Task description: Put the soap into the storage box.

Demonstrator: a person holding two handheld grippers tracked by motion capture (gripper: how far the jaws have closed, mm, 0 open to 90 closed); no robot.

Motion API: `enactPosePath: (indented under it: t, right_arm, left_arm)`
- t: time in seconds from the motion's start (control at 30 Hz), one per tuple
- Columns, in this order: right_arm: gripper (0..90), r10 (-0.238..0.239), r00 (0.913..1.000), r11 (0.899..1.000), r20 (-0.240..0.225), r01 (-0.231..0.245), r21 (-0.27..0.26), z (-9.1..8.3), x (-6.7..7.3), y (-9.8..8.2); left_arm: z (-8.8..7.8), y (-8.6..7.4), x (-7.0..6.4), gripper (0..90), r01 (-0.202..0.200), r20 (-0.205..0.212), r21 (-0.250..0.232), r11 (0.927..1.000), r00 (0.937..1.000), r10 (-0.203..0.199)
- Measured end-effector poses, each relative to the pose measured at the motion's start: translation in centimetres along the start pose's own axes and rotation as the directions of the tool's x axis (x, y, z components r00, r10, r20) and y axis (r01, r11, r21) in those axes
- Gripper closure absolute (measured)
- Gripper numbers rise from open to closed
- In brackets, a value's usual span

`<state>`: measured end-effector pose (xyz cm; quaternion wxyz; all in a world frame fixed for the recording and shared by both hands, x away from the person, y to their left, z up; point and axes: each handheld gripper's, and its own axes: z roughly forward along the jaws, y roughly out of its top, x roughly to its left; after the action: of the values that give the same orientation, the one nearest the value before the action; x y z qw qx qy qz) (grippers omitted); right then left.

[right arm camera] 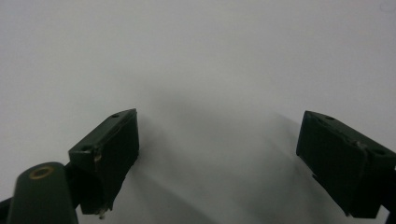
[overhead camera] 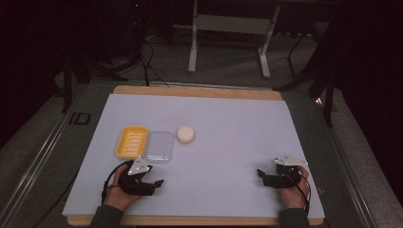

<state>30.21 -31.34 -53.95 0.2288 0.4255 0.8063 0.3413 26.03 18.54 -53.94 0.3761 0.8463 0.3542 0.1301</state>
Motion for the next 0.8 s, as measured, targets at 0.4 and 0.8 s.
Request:
enactPosePath:
  t: [0.4, 0.8]
  right_arm:
    - [13.7, 0.036, 0.9983, 0.996, -0.046, -0.040, -0.081, -0.7, -0.5, -0.4]
    - [14.3, 0.006, 0.9999, 0.993, -0.008, -0.007, -0.116, -1.1, -0.1, -0.6]
  left_arm:
    - [-0.1, 0.6, 0.2, 29.5, -0.014, 0.001, -0.005, 0.9999, 0.9999, 0.014]
    - [-1.2, 1.8, 0.9, 29.3, -0.047, 0.012, 0.008, 0.9989, 0.9988, 0.047]
